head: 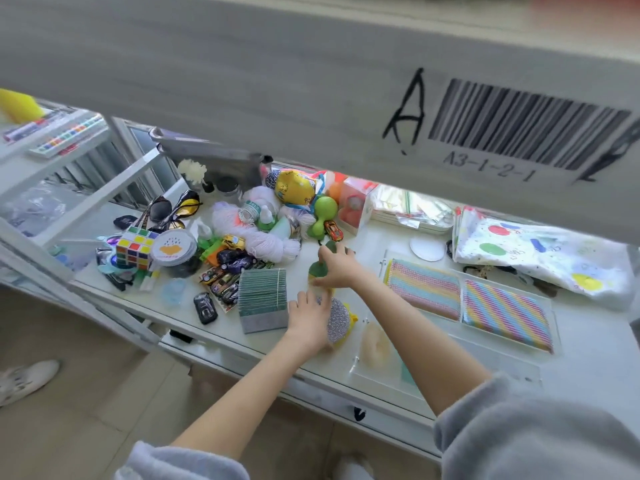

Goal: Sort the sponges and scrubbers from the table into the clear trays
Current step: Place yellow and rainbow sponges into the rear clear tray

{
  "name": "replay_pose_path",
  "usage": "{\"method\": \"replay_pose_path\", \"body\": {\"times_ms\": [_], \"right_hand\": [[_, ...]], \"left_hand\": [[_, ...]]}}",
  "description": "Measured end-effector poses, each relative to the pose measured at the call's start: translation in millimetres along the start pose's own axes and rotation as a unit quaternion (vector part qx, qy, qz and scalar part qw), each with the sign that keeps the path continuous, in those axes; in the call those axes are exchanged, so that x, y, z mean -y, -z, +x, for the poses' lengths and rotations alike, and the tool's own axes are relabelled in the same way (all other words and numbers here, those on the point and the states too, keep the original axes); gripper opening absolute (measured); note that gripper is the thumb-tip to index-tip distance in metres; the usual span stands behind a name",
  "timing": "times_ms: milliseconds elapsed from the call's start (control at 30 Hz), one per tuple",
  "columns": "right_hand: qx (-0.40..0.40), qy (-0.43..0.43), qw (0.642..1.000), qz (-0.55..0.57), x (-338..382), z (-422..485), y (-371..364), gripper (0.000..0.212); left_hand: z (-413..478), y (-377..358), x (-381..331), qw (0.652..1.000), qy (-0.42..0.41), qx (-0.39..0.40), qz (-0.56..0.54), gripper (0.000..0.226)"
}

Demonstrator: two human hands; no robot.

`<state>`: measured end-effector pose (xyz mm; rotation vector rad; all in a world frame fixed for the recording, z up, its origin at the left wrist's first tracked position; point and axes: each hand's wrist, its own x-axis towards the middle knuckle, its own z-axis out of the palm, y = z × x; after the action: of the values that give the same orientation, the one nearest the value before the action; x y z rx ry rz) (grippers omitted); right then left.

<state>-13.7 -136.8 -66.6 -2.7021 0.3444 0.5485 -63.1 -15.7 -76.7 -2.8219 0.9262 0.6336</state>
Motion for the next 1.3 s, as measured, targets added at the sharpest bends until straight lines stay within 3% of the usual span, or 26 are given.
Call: {"method": "replay_pose_path", "body": {"times_ms": [233,400,567,767,900,1100,1300], "right_hand": [[-0.094,-0.041,0.994,0.043,12.6,4.3,-15.9,0.063],[-0.179,-0.013,0.98,0.088,5.9,-12.9,5.3,0.035],[-0.231,0.028,0.962,0.142,-6.5,-57.9,42.1,0.032],[-0.211,0.057,0.952,0.215,-56.7,-146.2,69.5,0.023],[-0.168,0.011,0.948,0.268,-103.5,-216.2,70.6,0.01],[-0.159,-0.066,0.948,0.269,-167.9,-286.4,57.4,0.014],[-0.129,-0.116,0.949,0.265,-202.6,-305.8,33.3,0.019]], "left_hand": [[2.2,1.7,-3.8,1.0,0.004,-0.013,-0.015,0.11],[-0.7,14.8,-1.2,0.997,0.012,-0.023,-0.07,0.1],[-10.6,44.1,5.3,0.993,0.022,-0.043,-0.11,0.09],[-43.8,73.5,-15.8,0.993,-0.033,-0.047,-0.108,0.096],[-65.1,74.2,-51.1,0.99,-0.093,-0.025,-0.1,0.092],[-80.2,63.8,-112.6,0.974,-0.174,0.015,-0.144,0.092],[-80.1,51.5,-162.8,0.966,-0.216,0.014,-0.145,0.067]]}}
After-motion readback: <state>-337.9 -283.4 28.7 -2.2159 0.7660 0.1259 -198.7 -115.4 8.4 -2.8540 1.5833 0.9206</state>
